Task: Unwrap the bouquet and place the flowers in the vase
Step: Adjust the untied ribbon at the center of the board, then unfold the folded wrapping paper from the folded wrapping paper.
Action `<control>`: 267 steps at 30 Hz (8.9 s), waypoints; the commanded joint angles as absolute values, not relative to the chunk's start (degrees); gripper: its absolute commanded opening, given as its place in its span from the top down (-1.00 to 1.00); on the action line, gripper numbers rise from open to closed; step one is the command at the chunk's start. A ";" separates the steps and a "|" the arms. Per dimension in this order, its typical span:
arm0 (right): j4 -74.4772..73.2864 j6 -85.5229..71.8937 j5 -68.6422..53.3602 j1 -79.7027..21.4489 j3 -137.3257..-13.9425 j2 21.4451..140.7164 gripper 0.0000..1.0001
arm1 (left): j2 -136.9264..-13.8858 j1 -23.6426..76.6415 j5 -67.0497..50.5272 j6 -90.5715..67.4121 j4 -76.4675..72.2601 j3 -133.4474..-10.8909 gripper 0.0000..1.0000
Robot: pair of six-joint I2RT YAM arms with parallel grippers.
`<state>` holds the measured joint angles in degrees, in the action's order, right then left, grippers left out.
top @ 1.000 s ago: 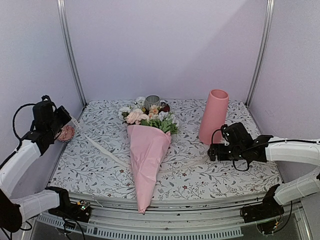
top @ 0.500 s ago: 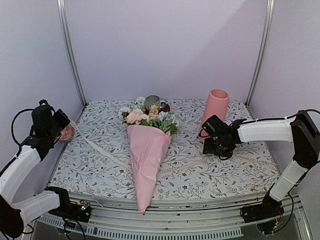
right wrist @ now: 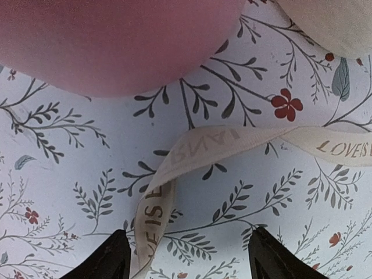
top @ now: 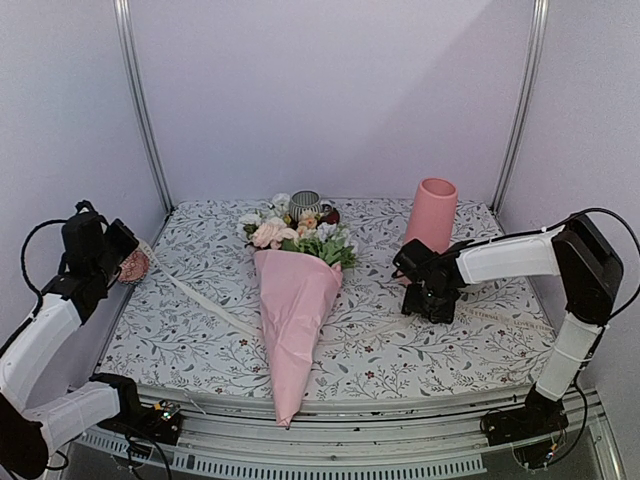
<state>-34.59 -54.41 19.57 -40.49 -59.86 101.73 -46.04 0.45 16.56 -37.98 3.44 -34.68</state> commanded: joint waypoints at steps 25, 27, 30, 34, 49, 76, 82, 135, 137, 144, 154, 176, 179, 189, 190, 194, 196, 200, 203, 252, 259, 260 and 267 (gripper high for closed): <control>-33.47 -56.05 18.86 -40.49 -64.77 109.78 0.89 | -46.51 -4.61 14.90 -36.88 2.64 -38.54 1.00; -34.33 -56.68 19.52 -40.43 -65.25 109.38 0.93 | -46.96 -4.74 14.77 -37.03 2.68 -39.15 1.00; -35.42 -58.08 20.90 -40.43 -65.19 107.77 0.95 | -47.56 -5.00 14.77 -37.44 2.43 -39.45 1.00; -35.70 -61.53 23.68 -40.48 -63.40 103.98 0.96 | -48.64 -5.25 14.54 -38.17 1.33 -39.64 1.00; -32.00 -64.16 25.12 -41.18 -62.92 101.18 0.97 | -55.34 -9.27 17.19 -38.50 -0.91 -44.93 1.00; -41.10 -72.99 37.62 -39.75 -62.02 92.90 -0.27 | -56.04 -10.15 18.07 -45.15 1.20 -36.39 -0.01; -40.18 -69.75 38.54 -39.76 -59.65 89.52 -0.51 | -53.48 -10.11 26.23 -46.45 9.34 -39.11 -0.74; 33.44 -37.50 -12.75 -46.95 -35.83 93.80 -0.98 | -80.54 22.05 -37.03 -35.72 -34.03 -22.87 -0.96; 34.74 -38.87 -13.35 -46.97 -36.34 95.79 -0.98 | -82.26 22.13 -36.53 -35.60 -35.19 -22.72 -0.96; 35.37 -41.49 -13.90 -46.86 -40.22 101.15 -0.97 | -87.96 22.16 -38.46 -37.43 -41.54 -23.16 -0.95; 35.64 -47.04 -15.11 -46.01 -44.06 106.05 -0.97 | -92.58 22.33 -39.92 -38.27 -43.44 -26.08 -0.93; 43.75 -50.96 -22.96 -43.60 -45.58 108.82 -0.98 | -91.79 22.70 -38.04 -36.95 -38.69 -28.76 -0.92; 44.81 -51.32 -25.74 -43.98 -45.99 106.96 -0.98 | -87.95 22.72 -36.12 -35.25 -34.09 -28.74 -0.91; 42.06 -50.44 -24.98 -44.27 -43.90 96.51 -0.97 | -80.37 25.06 -31.48 -32.45 -25.48 -29.70 -0.91; 41.36 -49.93 -24.78 -44.33 -43.85 95.64 -0.97 | -79.81 25.34 -31.06 -32.24 -24.92 -29.71 -0.92; 38.23 -48.18 -23.11 -44.23 -43.37 92.78 -0.98 | -77.92 26.12 -29.54 -31.40 -22.67 -29.79 -0.92; 36.18 -46.93 -21.49 -44.25 -43.22 91.67 -0.98 | -77.21 26.50 -28.91 -31.14 -21.89 -29.84 -0.92; 30.86 -45.34 -15.30 -43.99 -42.87 91.08 -0.97 | -76.02 27.19 -27.99 -30.70 -20.35 -29.75 -0.91; 29.82 -45.34 -12.36 -43.41 -41.59 92.46 -0.97 | -75.51 27.41 -27.04 -30.39 -18.76 -30.05 -0.89; 35.84 -41.95 -23.61 -48.52 -47.80 93.03 -0.97 | -68.21 28.74 -22.98 -28.23 -15.01 -28.11 -0.92; 22.54 -32.25 -11.79 -48.71 -44.85 80.92 -0.97 | -61.69 28.74 -18.36 -26.91 -9.56 -26.59 -0.96; 21.19 -31.67 -9.03 -48.61 -43.62 79.42 -0.97 | -61.17 28.74 -17.61 -26.94 -8.55 -26.40 -0.96; 9.90 -36.49 9.08 -47.11 -39.51 76.98 -0.97 | -58.93 28.65 -11.75 -29.48 -3.86 -25.14 -0.96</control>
<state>20.71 -34.30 -4.27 -48.21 -42.39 76.29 -60.03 28.12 -16.36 -28.29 -8.16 -26.06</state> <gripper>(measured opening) 0.988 0.981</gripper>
